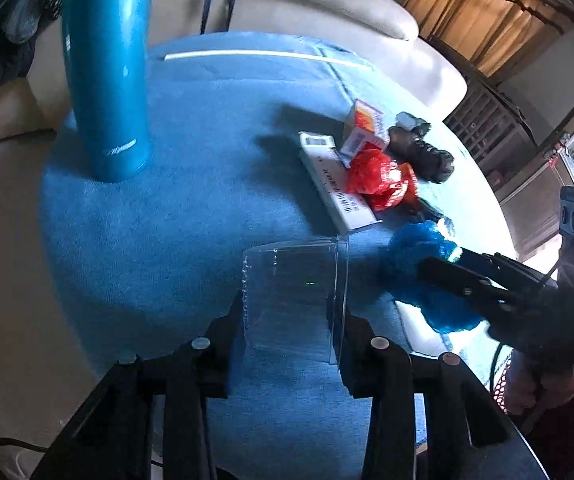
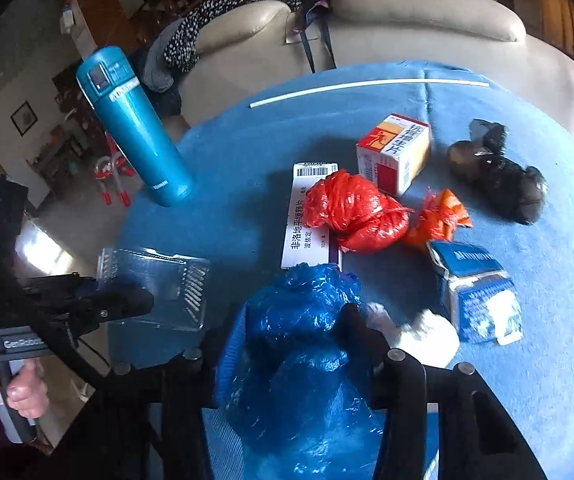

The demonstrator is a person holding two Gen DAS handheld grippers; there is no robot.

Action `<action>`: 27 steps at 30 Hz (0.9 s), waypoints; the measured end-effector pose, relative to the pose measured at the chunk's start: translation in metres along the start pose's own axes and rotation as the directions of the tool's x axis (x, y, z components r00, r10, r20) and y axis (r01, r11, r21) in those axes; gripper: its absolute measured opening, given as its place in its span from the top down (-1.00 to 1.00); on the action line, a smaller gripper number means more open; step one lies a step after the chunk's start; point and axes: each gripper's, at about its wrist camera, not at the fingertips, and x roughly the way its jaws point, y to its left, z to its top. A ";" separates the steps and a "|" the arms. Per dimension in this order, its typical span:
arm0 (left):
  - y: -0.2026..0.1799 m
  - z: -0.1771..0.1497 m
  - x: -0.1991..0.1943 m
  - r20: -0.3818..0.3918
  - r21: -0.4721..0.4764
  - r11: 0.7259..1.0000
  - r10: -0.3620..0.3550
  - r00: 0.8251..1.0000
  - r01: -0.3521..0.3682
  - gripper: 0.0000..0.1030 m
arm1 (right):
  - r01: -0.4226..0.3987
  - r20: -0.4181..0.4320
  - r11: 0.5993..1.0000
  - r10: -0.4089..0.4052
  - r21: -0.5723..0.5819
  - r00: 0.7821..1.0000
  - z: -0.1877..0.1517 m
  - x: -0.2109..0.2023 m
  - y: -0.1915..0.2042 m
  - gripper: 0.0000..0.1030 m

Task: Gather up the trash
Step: 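Carry both items over the red basket and open both tools to drop them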

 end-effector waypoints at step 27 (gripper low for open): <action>-0.377 -0.112 0.053 -0.356 0.684 0.605 -0.209 0.911 0.407 0.21 | 0.062 0.251 0.705 -0.331 0.706 0.910 -0.288 -0.282 -0.209 -0.03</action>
